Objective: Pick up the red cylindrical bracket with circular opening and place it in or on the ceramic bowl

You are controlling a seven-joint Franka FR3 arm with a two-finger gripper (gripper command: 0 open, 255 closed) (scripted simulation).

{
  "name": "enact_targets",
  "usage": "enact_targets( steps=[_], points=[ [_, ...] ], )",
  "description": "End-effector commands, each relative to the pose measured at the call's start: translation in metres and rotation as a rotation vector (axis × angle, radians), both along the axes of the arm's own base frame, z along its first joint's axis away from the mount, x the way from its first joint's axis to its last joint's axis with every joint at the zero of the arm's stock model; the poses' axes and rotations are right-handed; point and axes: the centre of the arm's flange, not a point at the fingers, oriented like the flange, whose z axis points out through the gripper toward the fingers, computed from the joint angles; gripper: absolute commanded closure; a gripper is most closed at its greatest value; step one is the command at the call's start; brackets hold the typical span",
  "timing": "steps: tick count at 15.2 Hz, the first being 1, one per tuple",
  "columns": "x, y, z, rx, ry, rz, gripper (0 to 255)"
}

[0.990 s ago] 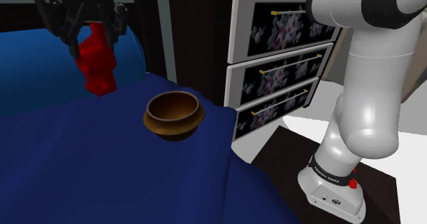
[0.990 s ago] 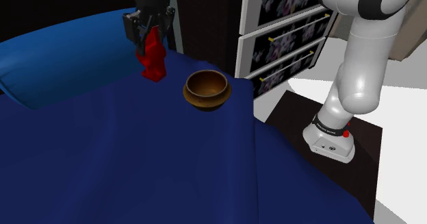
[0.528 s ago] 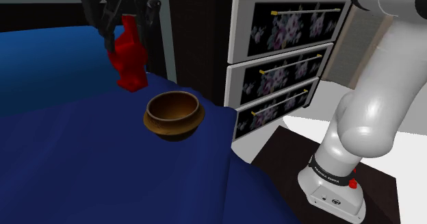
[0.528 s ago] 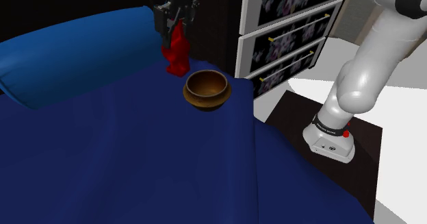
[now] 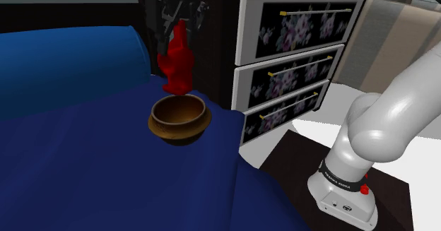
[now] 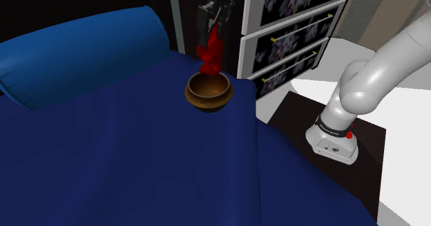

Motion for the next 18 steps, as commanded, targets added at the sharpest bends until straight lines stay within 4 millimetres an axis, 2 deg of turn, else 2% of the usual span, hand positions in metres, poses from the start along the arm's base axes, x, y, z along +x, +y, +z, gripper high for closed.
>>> enact_targets(
  steps=[1, 12, 18],
  points=[
    [-0.002, -0.003, -0.009, 0.001, 0.000, 0.000, 255],
    [-0.002, -0.003, -0.070, 0.001, 0.000, 0.000, 255],
    [-0.002, -0.003, -0.070, 0.001, 0.000, 0.000, 255]
  ],
)
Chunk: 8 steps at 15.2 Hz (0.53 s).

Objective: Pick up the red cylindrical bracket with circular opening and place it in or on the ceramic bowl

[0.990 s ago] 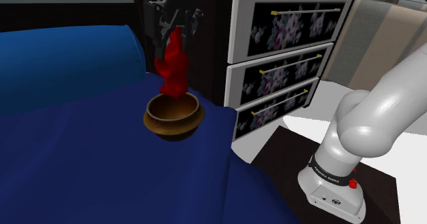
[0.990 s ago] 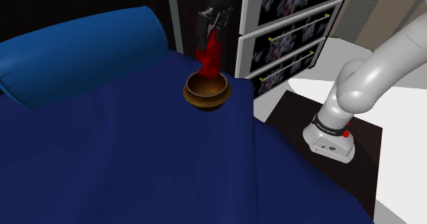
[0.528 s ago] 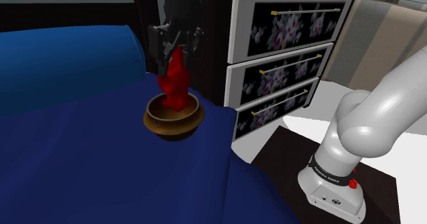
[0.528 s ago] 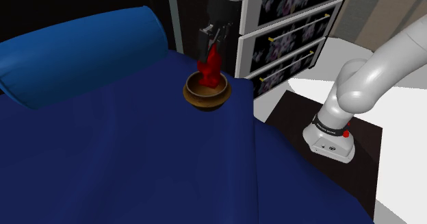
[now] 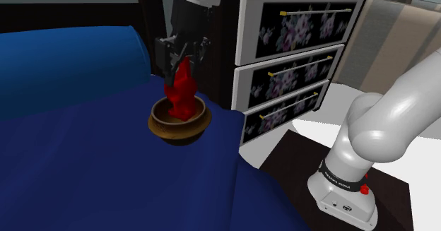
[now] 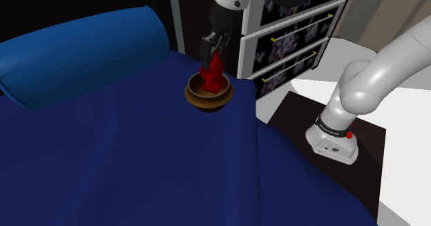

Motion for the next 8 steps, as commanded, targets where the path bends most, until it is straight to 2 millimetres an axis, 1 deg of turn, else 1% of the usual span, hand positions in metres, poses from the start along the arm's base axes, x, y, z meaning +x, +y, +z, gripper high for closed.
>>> enact_targets(
  steps=[1, 2, 3, 8],
  points=[
    [0.0000, 0.0000, 0.0000, 0.000, 0.000, 0.000, 255],
    [0.0000, 0.0000, 0.0000, 0.000, 0.000, 0.000, 255],
    [0.0000, 0.0000, 0.0000, 0.000, 0.000, 0.000, 0],
    [0.0000, 0.0000, 0.0000, 0.000, 0.000, 0.000, 0]
  ],
)
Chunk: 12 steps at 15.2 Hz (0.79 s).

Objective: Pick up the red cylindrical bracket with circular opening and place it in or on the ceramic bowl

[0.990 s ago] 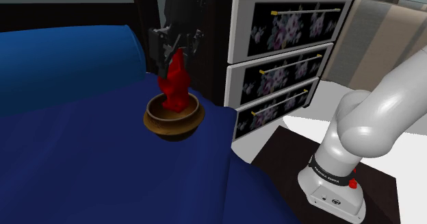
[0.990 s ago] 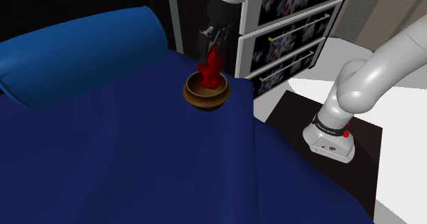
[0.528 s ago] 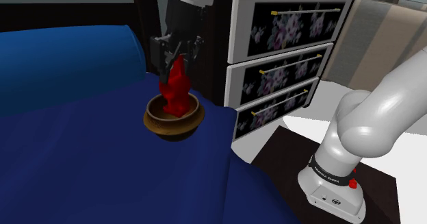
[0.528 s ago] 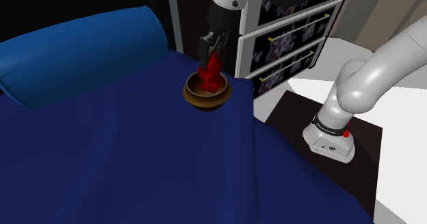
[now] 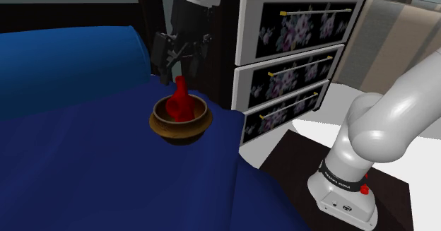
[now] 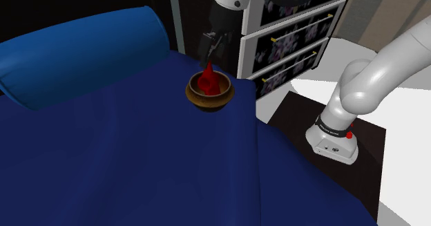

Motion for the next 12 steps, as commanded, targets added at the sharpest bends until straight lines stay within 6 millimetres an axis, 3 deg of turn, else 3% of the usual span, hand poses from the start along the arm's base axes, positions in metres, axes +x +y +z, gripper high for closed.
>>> enact_targets(
  steps=[1, 4, 12],
  points=[
    [-0.003, -0.002, 0.013, 0.000, 0.000, 0.000, 0],
    [-0.011, -0.008, 0.048, 0.000, 0.000, 0.000, 0],
    [-0.011, -0.008, 0.048, 0.000, 0.000, 0.000, 0]
  ],
)
